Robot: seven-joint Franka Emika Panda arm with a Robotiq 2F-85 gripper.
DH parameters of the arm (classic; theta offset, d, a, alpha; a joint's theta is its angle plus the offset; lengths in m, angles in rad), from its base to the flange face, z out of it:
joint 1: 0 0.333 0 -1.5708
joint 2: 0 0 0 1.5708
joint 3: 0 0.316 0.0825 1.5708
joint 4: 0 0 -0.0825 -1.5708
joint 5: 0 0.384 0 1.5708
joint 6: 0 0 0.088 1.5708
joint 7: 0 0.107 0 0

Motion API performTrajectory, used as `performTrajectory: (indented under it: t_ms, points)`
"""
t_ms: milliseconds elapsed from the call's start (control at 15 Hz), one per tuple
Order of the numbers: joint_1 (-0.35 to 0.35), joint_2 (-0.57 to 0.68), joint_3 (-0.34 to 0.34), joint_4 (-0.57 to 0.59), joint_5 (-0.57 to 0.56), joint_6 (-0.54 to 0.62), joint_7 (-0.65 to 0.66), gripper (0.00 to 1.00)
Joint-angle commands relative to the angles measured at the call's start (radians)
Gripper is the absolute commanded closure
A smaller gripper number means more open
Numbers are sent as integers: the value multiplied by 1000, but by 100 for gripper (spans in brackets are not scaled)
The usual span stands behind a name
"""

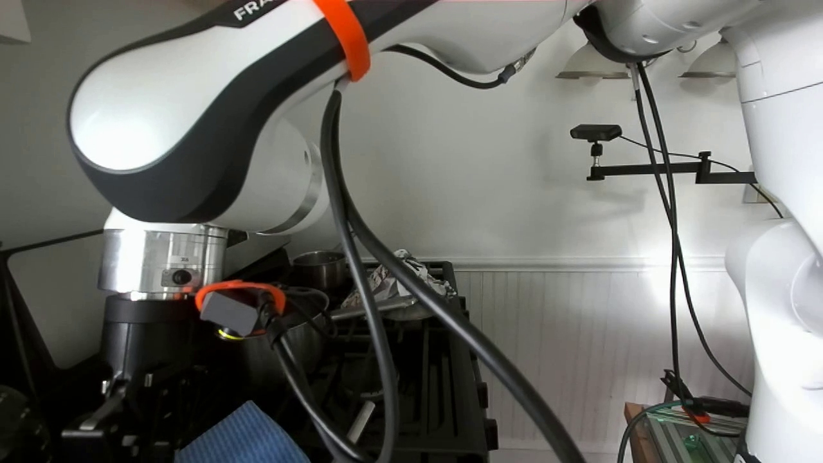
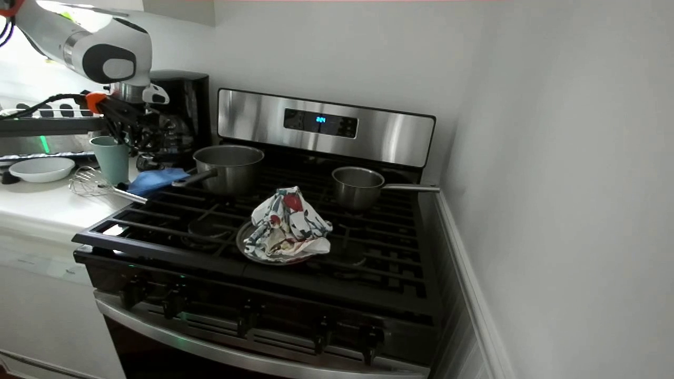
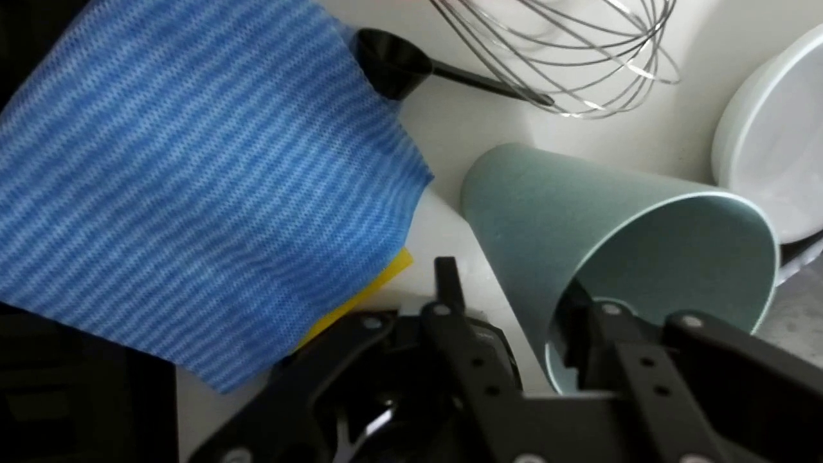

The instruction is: Pour the water out of the blue cup into the larger pot then whisk it

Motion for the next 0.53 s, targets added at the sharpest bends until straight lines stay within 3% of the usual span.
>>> performTrajectory:
  t_ms: [0,133,467]
  points:
    - [1,11,-1,41,-4,-28,18,93]
    - [0,9,-2,49,-6,-31,22,100]
    - [-15,3,2,60,19,-64,-1,99]
